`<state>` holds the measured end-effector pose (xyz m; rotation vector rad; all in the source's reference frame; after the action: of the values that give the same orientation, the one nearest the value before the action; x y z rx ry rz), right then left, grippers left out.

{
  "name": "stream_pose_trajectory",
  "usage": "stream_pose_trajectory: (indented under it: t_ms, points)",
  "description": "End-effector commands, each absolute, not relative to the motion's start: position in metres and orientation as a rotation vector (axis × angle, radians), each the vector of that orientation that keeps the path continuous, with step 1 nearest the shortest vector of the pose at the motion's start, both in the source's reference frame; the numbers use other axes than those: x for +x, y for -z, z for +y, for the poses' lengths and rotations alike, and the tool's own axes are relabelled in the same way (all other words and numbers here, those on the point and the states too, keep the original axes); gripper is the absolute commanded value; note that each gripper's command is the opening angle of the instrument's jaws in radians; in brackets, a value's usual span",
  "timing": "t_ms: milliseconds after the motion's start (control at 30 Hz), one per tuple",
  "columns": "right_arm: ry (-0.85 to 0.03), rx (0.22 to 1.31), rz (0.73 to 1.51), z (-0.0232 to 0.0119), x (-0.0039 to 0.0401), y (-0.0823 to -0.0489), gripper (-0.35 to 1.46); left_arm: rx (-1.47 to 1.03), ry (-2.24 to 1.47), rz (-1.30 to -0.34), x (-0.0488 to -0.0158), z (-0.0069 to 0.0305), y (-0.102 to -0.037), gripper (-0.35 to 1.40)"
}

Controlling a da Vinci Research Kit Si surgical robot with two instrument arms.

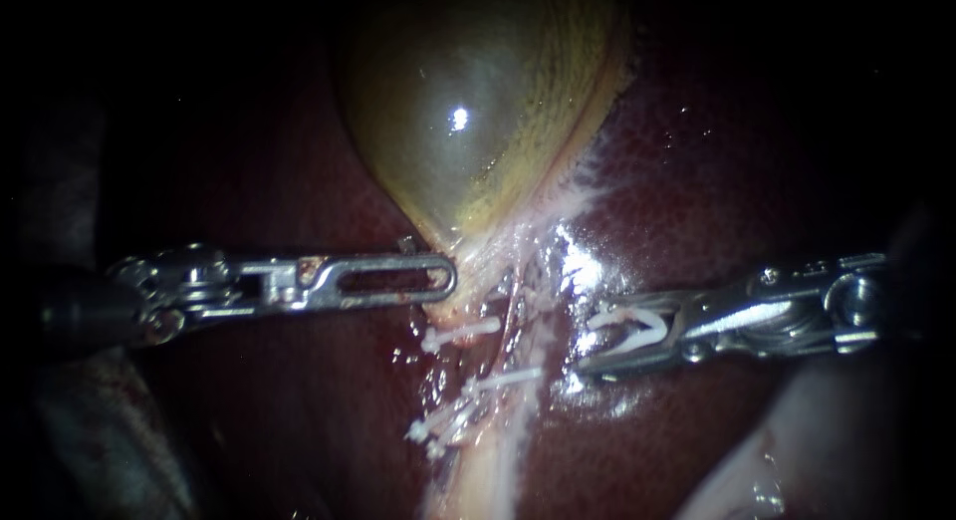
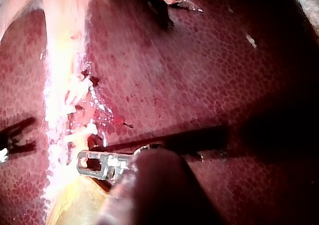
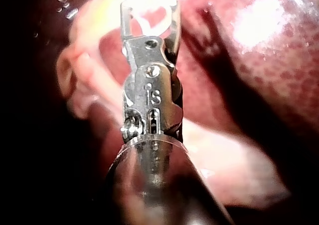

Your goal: Clipping second clip right tube

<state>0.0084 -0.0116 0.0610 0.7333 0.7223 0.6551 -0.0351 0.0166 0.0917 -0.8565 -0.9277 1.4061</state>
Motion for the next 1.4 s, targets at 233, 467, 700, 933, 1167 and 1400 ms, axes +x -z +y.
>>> stream_pose_trajectory:
  t_ms: [233, 467, 700, 933, 1167, 1400]
  points:
    - [-0.655, 0.733, 0.722, -0.0116, 0.0084, -0.061, 0.51, -0.856, -1.406, -0.928, -0.035, 0.0166, -0.0916, -0.35]
    - [-0.658, 0.732, 0.722, -0.0116, 0.0089, -0.061, 0.51, -0.855, -1.406, -0.935, -0.0343, 0.0168, -0.0909, -0.35]
    - [-0.659, 0.731, 0.723, -0.0119, 0.0096, -0.0613, 0.51, -0.851, -1.404, -0.944, -0.0333, 0.0167, -0.0893, -0.35]
    - [-0.659, 0.733, 0.725, -0.0123, 0.0107, -0.0621, 0.51, -0.848, -1.404, -0.958, -0.0316, 0.017, -0.0876, -0.35]
    - [-0.65, 0.747, 0.733, -0.0131, 0.0126, -0.0636, 0.51, -0.844, -1.403, -0.966, -0.0301, 0.017, -0.086, -0.35]
    - [-0.648, 0.763, 0.738, -0.0141, 0.0146, -0.0656, 0.51, -0.84, -1.404, -0.97, -0.0298, 0.0167, -0.0848, -0.35]
